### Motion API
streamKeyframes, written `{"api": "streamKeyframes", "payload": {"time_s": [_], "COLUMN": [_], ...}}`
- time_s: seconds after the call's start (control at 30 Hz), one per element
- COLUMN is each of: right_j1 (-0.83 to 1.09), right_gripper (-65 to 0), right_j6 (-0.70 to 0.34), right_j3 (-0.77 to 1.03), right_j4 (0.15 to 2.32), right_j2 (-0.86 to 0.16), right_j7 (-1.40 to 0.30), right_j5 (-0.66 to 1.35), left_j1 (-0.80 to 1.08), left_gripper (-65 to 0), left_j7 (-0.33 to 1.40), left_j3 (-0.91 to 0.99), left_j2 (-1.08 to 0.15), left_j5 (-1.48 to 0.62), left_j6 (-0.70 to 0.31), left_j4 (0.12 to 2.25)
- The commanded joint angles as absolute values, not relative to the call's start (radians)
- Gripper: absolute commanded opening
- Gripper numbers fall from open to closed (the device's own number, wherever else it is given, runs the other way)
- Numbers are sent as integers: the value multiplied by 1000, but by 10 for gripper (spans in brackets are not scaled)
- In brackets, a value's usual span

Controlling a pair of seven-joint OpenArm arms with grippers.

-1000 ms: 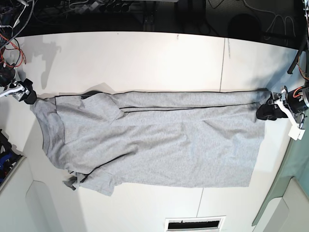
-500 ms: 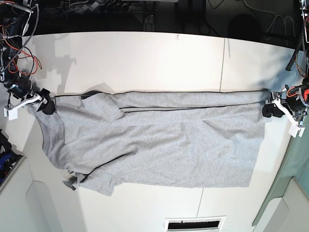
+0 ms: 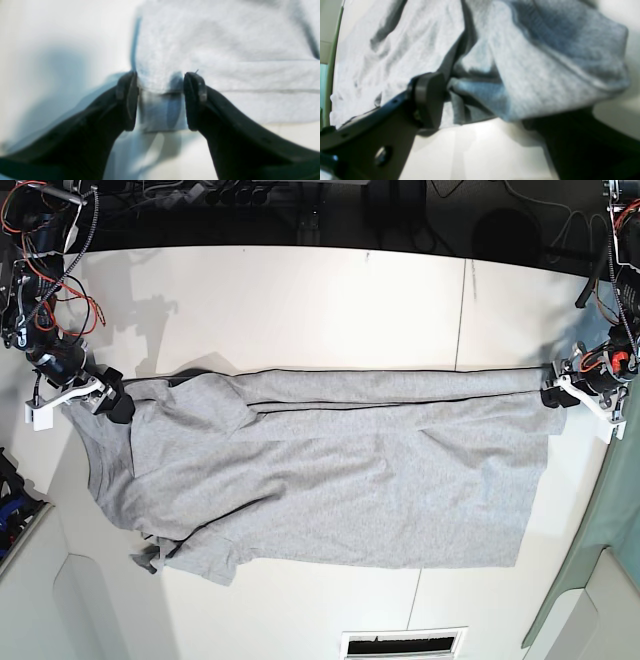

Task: Layout the t-shirt on the table in an organized manner, then fold the t-shirt properly
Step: 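Lift the held edge and fold it over toward the shirt's middle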

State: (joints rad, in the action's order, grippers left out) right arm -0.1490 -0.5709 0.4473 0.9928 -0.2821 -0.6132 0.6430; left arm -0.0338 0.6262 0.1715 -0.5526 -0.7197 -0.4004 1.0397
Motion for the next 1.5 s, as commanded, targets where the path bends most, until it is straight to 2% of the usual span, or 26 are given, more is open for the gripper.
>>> {"api": "streamKeyframes", "payload": {"time_s": [0.0,0.2,0.23,0.27,0.33,0.37,0.43,0.57,0.7,0.83,1.07,1.23,1.47], "right_j1": [-157,-157,-157,-157,-158,-157,-158,-157,-144,-74,74,171,247], "right_gripper": [-201,-201,-204,-222,-328,-416,-641,-650,-650,-650,-650,-650,-650], "right_j6": [-573,-574,-574,-574,-574,-574,-573,-579,-580,-581,-584,-584,-583], "right_j3": [447,447,447,447,448,448,450,495,591,648,653,668,670], "right_j4": [1000,1000,1000,1000,1002,1003,1005,1037,1117,1201,1267,1303,1313], "right_j2": [-290,-278,-276,-276,-278,-278,-283,-288,-289,-311,-358,-366,-366], "right_j7": [-633,-633,-633,-633,-630,-626,-624,-638,-751,-833,-834,-834,-801], "right_j5": [635,640,641,644,643,643,644,644,647,751,781,797,798], "left_j1": [-44,-44,-44,-44,-44,-44,-44,-43,-15,74,205,296,358], "left_gripper": [-331,-342,-381,-447,-619,-650,-650,-650,-650,-650,-650,-650,-650], "left_j7": [628,671,674,675,672,670,670,685,746,767,768,768,768], "left_j3": [176,176,176,176,176,176,176,176,176,176,176,176,176], "left_j2": [-559,-498,-490,-482,-475,-474,-479,-506,-546,-580,-585,-585,-585], "left_j5": [-722,-716,-712,-702,-678,-673,-668,-676,-750,-809,-811,-812,-812], "left_j6": [-408,-418,-424,-431,-439,-447,-470,-499,-516,-544,-543,-578,-576], "left_j4": [1050,1047,1047,1047,1047,1047,1048,1079,1150,1236,1316,1365,1441]}}
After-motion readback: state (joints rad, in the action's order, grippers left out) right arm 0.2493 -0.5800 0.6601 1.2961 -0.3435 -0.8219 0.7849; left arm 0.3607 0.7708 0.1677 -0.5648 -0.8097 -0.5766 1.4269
